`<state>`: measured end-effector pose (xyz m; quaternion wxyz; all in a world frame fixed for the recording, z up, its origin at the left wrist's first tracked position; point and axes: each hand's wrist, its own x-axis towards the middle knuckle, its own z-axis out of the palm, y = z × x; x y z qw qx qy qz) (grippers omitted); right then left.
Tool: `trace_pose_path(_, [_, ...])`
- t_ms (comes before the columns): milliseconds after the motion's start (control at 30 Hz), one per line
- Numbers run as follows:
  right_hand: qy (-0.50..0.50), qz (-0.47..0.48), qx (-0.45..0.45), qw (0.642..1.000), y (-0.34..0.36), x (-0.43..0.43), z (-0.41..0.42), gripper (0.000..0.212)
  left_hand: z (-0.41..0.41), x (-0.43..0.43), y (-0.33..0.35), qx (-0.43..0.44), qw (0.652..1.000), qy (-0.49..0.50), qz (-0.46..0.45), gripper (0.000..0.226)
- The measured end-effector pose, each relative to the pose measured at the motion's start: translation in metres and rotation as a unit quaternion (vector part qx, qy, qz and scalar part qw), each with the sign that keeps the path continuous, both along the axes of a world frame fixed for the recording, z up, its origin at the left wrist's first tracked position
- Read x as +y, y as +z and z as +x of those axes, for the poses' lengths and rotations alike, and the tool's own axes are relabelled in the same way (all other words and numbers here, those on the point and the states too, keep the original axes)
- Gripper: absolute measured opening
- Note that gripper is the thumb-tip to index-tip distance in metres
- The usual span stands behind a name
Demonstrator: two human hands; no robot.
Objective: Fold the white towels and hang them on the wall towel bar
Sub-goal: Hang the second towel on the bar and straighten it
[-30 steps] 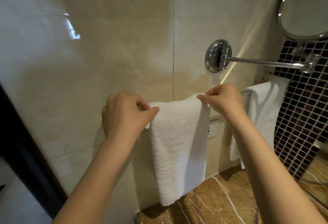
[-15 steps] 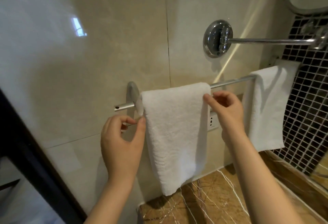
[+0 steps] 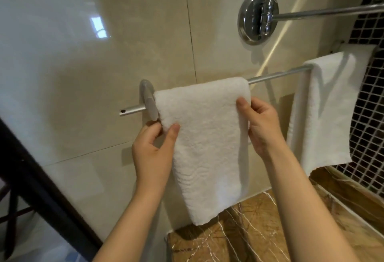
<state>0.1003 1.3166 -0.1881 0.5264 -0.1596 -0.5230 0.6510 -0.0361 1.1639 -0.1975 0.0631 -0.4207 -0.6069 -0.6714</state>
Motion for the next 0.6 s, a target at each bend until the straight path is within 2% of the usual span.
trace_pose_path(100, [-0.029,0.013,0.018,0.999,-0.003,-0.004,-0.003,0.013,0.004,0.002,-0.005,0.003,0.999,0.025,0.021,0.030])
trace_pose_path(200, [-0.023,0.023,0.026,0.999,-0.005,-0.005,-0.004,0.013,0.007,0.003,-0.007,-0.016,0.999,0.021,0.033,0.033])
trace_pose_path(333, [0.005,0.025,0.031,0.999,-0.016,-0.001,-0.001,0.018,0.008,-0.001,-0.013,-0.020,0.999,-0.022,0.036,0.020])
trace_pose_path(467, [0.009,0.020,0.020,1.000,-0.028,0.001,-0.001,0.027,0.002,0.000,-0.026,-0.013,1.000,-0.010,0.020,0.035])
trace_pose_path(600, [-0.014,0.024,0.009,1.000,-0.033,0.004,-0.004,0.047,0.003,0.002,-0.027,-0.022,1.000,-0.005,0.017,0.016])
